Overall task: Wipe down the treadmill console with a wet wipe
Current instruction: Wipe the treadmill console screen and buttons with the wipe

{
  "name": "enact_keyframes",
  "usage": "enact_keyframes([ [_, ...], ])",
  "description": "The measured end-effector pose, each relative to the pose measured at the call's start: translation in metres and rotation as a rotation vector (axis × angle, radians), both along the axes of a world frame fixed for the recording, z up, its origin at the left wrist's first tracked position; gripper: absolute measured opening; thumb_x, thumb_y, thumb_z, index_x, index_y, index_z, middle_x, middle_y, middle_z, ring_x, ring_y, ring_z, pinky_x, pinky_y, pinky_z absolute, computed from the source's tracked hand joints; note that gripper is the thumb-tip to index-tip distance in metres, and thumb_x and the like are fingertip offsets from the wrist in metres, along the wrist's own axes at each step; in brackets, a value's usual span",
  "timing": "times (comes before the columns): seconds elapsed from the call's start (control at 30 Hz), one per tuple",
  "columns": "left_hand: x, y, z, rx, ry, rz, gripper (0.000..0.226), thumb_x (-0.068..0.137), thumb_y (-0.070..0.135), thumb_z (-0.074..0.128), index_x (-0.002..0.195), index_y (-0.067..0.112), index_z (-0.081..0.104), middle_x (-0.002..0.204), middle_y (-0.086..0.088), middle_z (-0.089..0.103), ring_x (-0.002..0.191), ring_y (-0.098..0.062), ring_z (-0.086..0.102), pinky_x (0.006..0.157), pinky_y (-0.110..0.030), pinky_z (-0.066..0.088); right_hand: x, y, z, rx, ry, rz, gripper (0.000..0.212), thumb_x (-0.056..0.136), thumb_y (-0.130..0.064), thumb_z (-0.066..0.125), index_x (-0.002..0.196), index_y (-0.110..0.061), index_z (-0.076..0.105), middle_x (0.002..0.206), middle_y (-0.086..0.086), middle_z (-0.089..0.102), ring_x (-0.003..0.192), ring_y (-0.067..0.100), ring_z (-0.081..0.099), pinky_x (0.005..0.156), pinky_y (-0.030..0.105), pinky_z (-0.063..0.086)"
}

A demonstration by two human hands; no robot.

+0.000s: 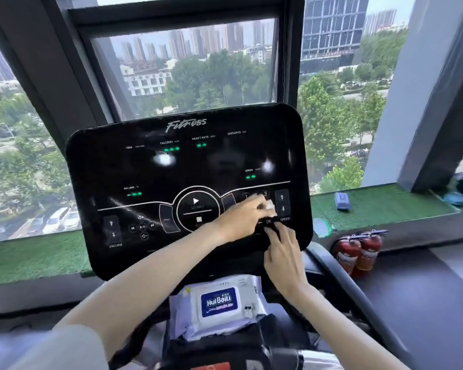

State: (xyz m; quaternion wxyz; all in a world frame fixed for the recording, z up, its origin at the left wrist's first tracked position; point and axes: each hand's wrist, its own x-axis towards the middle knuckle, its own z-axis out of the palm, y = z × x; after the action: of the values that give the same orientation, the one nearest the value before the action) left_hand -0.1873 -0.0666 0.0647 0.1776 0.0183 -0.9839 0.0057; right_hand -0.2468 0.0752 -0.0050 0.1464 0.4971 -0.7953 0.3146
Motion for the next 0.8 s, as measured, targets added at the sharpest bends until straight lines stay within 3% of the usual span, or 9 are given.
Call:
enact_keyframes([
  [0.1, 0.012, -0.016, 0.018, -0.161, -0.062, -0.073, 0.05, 0.077, -0.013, 0.051, 0.116, 0.016, 0.061, 0.101, -0.002, 0.046, 0.095, -0.014, 0.044, 0.063, -0.03, 0.053, 0.002, 0.005, -0.005, 0.015, 0.022, 0.016, 0.043, 0.064, 0.003, 0.064, 0.107, -0.002, 0.066, 0.109, 0.011, 0.062, 0.096, 0.03, 0.057, 0.078, 0.04, 0.053],
  [0.2, 0.005, -0.03, 0.045, 0.137, 0.378, 0.253, 0.039, 0.085, -0.01, 0.052, 0.115, 0.011, 0.064, 0.097, -0.002, 0.045, 0.09, -0.01, 0.044, 0.082, -0.024, 0.048, 0.005, 0.008, -0.005, -0.016, 0.008, 0.009, 0.047, 0.062, 0.005, 0.065, 0.109, -0.001, 0.064, 0.105, 0.009, 0.065, 0.095, 0.028, 0.059, 0.079, 0.038, 0.053],
  [0.27, 0.004, -0.019, 0.043, 0.237, 0.472, 0.346, 0.039, 0.086, -0.01, 0.052, 0.117, 0.01, 0.064, 0.098, -0.002, 0.046, 0.089, -0.011, 0.045, 0.088, -0.02, 0.044, 0.007, 0.009, -0.003, -0.03, -0.004, 0.002, 0.049, 0.062, 0.006, 0.065, 0.11, -0.001, 0.064, 0.105, 0.008, 0.065, 0.094, 0.027, 0.059, 0.079, 0.037, 0.052],
  [0.37, 0.017, 0.0, 0.01, -0.078, -0.09, -0.059, 0.052, 0.077, -0.014, 0.049, 0.117, 0.018, 0.059, 0.103, -0.001, 0.047, 0.098, -0.018, 0.048, 0.072, -0.025, 0.046, 0.007, 0.008, -0.003, -0.04, -0.012, 0.0, 0.042, 0.062, 0.007, 0.063, 0.103, -0.001, 0.067, 0.099, 0.007, 0.068, 0.089, 0.026, 0.061, 0.076, 0.036, 0.052],
  [0.43, 0.022, -0.008, 0.013, -0.17, -0.207, -0.11, 0.054, 0.075, -0.013, 0.05, 0.118, 0.019, 0.057, 0.105, -0.002, 0.048, 0.099, -0.019, 0.049, 0.064, -0.025, 0.047, 0.006, 0.009, -0.004, -0.035, -0.027, 0.004, 0.038, 0.062, 0.008, 0.064, 0.098, -0.002, 0.07, 0.094, 0.006, 0.069, 0.085, 0.026, 0.061, 0.072, 0.036, 0.053],
  [0.57, 0.007, -0.023, 0.038, 0.115, 0.36, 0.242, 0.041, 0.082, -0.01, 0.054, 0.116, 0.011, 0.062, 0.098, -0.009, 0.053, 0.089, -0.022, 0.052, 0.077, -0.033, 0.052, 0.008, 0.011, -0.008, -0.01, -0.045, 0.006, 0.033, 0.062, 0.009, 0.063, 0.092, -0.003, 0.071, 0.087, 0.004, 0.07, 0.081, 0.026, 0.061, 0.07, 0.036, 0.054],
  [0.6, 0.005, -0.018, 0.035, 0.123, 0.391, 0.255, 0.04, 0.083, -0.01, 0.053, 0.117, 0.01, 0.061, 0.098, -0.008, 0.052, 0.089, -0.021, 0.05, 0.077, -0.032, 0.05, 0.009, 0.011, -0.009, -0.007, -0.042, 0.008, 0.031, 0.062, 0.008, 0.063, 0.09, -0.003, 0.072, 0.086, 0.004, 0.07, 0.081, 0.026, 0.061, 0.07, 0.036, 0.054],
  [0.73, 0.021, 0.013, -0.001, -0.207, -0.218, -0.084, 0.053, 0.074, -0.014, 0.048, 0.121, 0.011, 0.051, 0.108, -0.005, 0.047, 0.097, -0.016, 0.04, 0.062, -0.021, 0.037, 0.009, 0.011, -0.009, 0.002, -0.049, 0.001, 0.026, 0.063, 0.008, 0.062, 0.082, -0.005, 0.073, 0.08, 0.003, 0.07, 0.081, 0.025, 0.061, 0.068, 0.034, 0.053],
  [0.8, 0.029, 0.005, 0.004, -0.267, -0.211, -0.104, 0.054, 0.069, -0.016, 0.049, 0.118, 0.007, 0.051, 0.107, -0.006, 0.048, 0.096, -0.019, 0.042, 0.056, -0.025, 0.041, 0.009, 0.012, -0.009, 0.012, -0.04, -0.001, 0.023, 0.064, 0.007, 0.061, 0.079, -0.006, 0.072, 0.078, 0.002, 0.069, 0.08, 0.024, 0.06, 0.067, 0.033, 0.053],
])
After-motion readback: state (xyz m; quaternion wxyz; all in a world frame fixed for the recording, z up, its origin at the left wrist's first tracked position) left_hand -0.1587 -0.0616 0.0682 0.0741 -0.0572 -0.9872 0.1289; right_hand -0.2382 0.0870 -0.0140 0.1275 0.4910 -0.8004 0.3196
